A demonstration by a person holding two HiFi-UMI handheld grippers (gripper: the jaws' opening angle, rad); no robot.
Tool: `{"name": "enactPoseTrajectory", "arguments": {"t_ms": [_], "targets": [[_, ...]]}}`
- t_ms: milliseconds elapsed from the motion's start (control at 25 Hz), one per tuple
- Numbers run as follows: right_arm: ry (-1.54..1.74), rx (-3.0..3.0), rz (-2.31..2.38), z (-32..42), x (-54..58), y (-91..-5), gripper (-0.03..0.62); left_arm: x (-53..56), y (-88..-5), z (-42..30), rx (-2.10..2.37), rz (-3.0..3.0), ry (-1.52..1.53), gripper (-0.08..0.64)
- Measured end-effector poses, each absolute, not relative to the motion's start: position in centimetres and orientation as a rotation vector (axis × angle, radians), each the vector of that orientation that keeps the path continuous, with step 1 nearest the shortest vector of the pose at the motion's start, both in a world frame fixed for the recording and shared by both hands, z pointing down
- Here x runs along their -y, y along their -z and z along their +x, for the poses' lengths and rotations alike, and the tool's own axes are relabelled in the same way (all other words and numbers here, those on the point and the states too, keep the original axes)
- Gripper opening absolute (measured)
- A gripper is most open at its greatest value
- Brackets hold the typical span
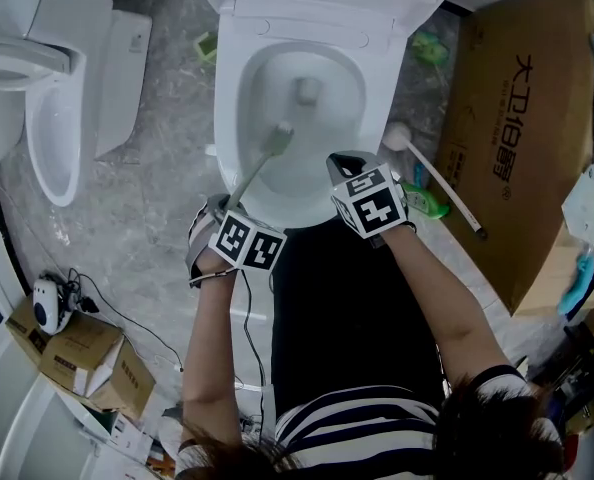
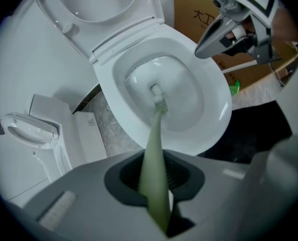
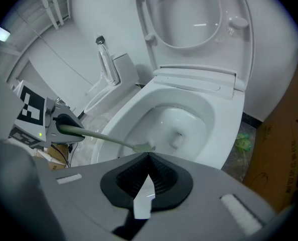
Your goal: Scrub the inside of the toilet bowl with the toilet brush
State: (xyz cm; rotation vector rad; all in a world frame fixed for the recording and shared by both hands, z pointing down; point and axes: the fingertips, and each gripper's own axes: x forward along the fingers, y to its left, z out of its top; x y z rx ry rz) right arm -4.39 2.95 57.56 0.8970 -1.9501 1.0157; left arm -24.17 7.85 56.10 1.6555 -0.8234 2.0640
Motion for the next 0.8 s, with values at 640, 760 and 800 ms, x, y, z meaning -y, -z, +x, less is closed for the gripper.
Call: {"name": "enactPoseTrajectory", "arguments": {"t_ms": [640, 760, 800], "targets": [[-1.053, 1.936, 0.93, -2.3, -4.5, -57.2, -0.003, -11.2, -56.2, -17.9, 0.712, 1.71, -1.813, 0.0], [-1.057, 1.941, 0.933, -2.2, -4.4, -57.1, -0.003, -10.5, -56.2, -16.8, 0.718, 1.731, -1.796, 0.0], [-1.056, 1.942, 0.934, -2.1, -4.4, -57.1, -0.003, -10.0, -56.3, -16.5, 0.725, 1.74, -1.795, 0.0]]}}
